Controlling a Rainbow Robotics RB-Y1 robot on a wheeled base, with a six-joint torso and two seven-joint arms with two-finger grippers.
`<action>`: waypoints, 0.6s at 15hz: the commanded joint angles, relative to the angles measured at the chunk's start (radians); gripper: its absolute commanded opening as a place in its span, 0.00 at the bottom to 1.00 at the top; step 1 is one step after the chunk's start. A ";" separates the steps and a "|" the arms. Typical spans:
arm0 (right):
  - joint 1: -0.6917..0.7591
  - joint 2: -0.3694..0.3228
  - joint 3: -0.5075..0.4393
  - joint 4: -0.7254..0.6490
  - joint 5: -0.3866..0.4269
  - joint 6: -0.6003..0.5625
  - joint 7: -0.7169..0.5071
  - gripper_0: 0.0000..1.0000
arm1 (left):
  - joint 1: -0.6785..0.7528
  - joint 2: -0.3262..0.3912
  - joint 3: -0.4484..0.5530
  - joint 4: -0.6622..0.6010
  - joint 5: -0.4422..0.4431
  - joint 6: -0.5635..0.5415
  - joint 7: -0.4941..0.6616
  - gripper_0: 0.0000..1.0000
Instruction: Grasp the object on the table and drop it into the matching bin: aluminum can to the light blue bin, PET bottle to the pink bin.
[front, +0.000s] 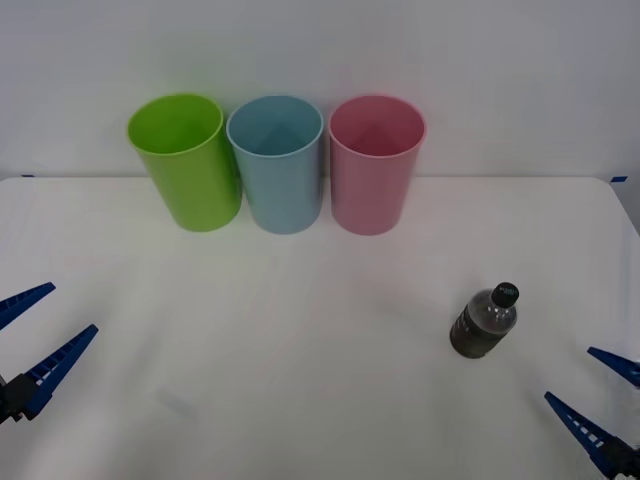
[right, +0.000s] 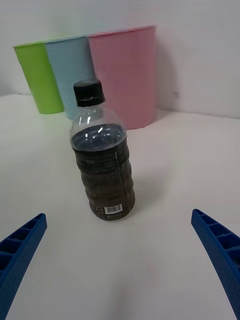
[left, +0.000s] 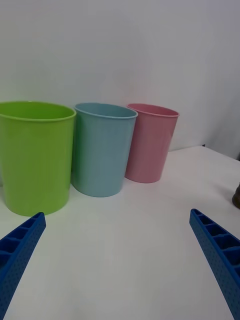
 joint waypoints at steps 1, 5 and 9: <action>-0.033 0.002 0.036 0.036 0.000 0.021 0.016 1.00 | 0.000 0.000 0.000 0.000 0.000 0.000 0.000 1.00; -0.072 0.002 0.092 0.068 -0.012 0.062 0.044 1.00 | 0.000 0.000 0.000 0.000 0.000 0.000 0.000 1.00; -0.095 0.014 0.138 0.067 -0.029 0.115 0.068 1.00 | 0.000 0.000 0.000 0.000 0.000 0.000 0.000 1.00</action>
